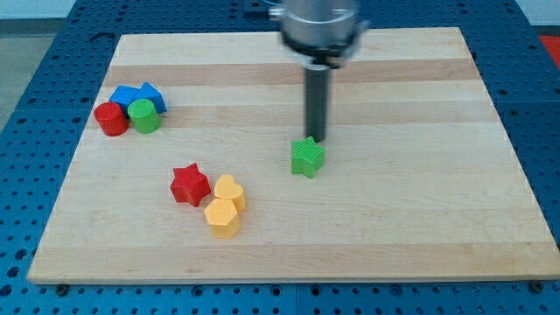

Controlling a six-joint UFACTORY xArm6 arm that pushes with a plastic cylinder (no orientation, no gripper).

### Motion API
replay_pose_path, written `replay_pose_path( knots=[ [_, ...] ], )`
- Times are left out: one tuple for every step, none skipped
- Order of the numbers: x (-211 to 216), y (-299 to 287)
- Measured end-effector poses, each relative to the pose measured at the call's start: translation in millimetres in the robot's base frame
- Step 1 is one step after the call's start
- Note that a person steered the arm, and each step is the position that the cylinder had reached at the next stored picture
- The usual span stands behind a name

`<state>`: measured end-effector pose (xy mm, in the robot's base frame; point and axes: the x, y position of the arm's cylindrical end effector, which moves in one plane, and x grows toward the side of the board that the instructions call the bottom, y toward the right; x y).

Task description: Place the green star below the red circle

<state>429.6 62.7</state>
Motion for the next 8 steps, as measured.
replay_pose_path(
  knots=[
    [43,39],
    [61,7],
    [53,-52],
    [49,-100],
    [49,-93],
    [49,-49],
    [42,-21],
    [20,-34]
  ],
)
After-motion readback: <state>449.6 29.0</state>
